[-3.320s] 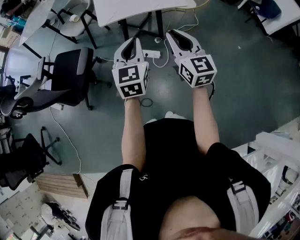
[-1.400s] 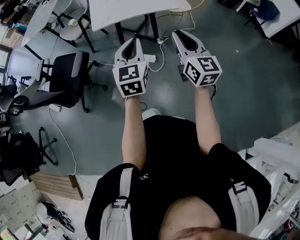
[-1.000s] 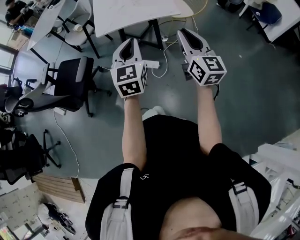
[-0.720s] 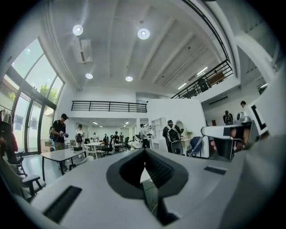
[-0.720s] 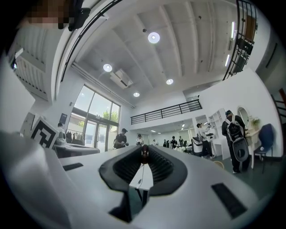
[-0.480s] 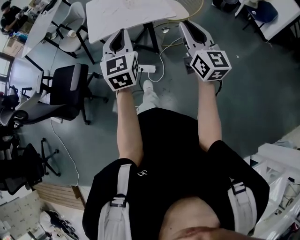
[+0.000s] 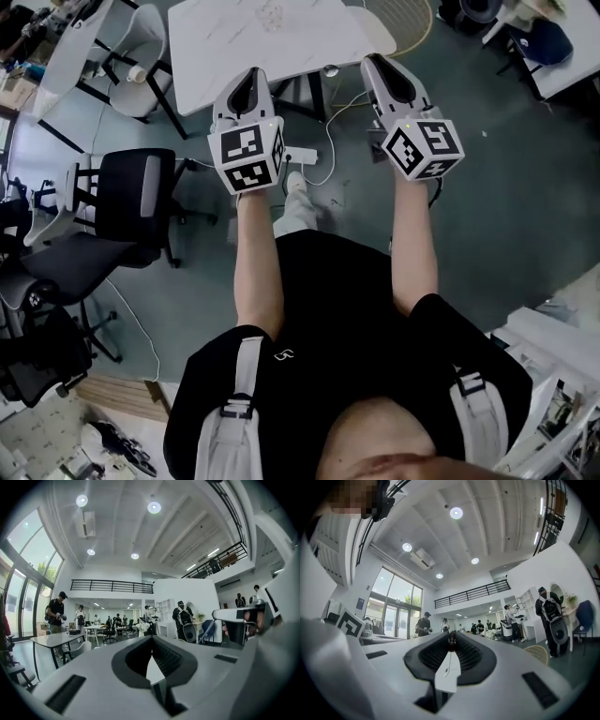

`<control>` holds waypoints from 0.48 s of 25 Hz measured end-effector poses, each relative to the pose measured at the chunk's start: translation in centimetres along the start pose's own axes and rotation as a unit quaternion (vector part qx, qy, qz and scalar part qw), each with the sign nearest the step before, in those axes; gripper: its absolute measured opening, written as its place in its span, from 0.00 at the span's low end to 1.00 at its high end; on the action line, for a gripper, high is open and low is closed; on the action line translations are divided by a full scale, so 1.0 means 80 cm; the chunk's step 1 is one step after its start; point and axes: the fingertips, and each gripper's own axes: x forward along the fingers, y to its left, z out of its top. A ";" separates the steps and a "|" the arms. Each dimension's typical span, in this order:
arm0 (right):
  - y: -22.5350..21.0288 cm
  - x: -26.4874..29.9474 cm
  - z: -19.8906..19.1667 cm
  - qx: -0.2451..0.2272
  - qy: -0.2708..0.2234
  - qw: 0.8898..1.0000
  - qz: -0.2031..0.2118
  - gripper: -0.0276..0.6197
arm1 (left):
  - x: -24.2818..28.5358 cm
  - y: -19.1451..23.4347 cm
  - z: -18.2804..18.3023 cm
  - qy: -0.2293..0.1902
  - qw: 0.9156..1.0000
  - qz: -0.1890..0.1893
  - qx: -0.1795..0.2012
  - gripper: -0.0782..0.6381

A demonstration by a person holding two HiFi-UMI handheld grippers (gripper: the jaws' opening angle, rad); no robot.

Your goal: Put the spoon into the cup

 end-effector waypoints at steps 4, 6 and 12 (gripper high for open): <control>-0.006 0.102 -0.029 0.017 0.019 1.000 0.007 0.12 | 0.075 0.065 -0.013 0.021 1.000 0.004 -0.006 0.13; -0.013 0.156 -0.044 0.013 0.035 0.999 0.009 0.12 | 0.116 0.100 -0.023 0.029 0.999 0.009 -0.023 0.13; -0.041 0.270 -0.074 -0.002 0.084 0.996 0.006 0.12 | 0.217 0.151 -0.049 0.057 0.996 0.003 -0.067 0.13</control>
